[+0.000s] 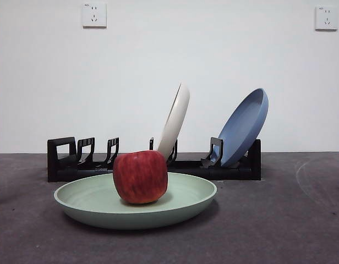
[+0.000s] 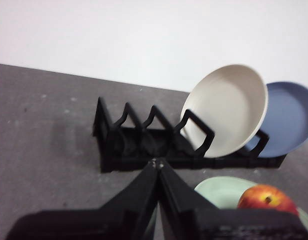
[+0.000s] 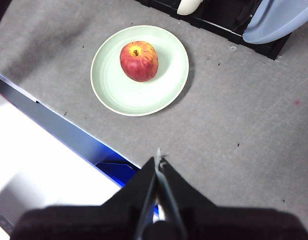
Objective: Take the green plate from the plate rack,put the plate on the table,take the apple from the table,put the apple in the plate
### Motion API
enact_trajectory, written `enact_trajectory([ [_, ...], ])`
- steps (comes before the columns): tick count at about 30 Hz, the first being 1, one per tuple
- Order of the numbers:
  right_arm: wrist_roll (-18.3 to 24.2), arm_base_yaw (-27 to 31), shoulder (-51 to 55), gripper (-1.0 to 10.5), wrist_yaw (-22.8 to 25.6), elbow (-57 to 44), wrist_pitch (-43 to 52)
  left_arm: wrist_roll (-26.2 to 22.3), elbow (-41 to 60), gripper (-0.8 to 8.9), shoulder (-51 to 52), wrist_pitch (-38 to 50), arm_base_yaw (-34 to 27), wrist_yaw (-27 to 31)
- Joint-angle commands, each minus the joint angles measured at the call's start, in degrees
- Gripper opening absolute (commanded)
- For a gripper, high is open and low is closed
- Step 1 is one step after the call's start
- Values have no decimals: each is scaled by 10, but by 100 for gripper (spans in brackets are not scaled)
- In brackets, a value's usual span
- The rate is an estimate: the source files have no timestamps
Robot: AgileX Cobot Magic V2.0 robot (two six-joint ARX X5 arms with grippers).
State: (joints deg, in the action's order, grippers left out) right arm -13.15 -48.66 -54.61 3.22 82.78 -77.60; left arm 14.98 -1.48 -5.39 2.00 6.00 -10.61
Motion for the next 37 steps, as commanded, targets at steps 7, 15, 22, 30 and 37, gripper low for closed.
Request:
enact_trajectory([
  [7, -6, 0, 0, 0, 3, -5, -13, -26, 9, -4, 51, -118, -24, 54],
  [15, -6, 0, 0, 0, 3, -5, -13, -28, 9, -4, 51, -113, -28, 57],
  [22, -6, 0, 0, 0, 3, -5, -13, -28, 9, -4, 51, -111, -28, 57],
  [30, -6, 0, 0, 0, 3, -5, -13, -28, 9, -4, 37, -111, -28, 57],
  [37, -6, 0, 0, 0, 3, -5, -13, -28, 9, -4, 23, -111, -28, 57],
])
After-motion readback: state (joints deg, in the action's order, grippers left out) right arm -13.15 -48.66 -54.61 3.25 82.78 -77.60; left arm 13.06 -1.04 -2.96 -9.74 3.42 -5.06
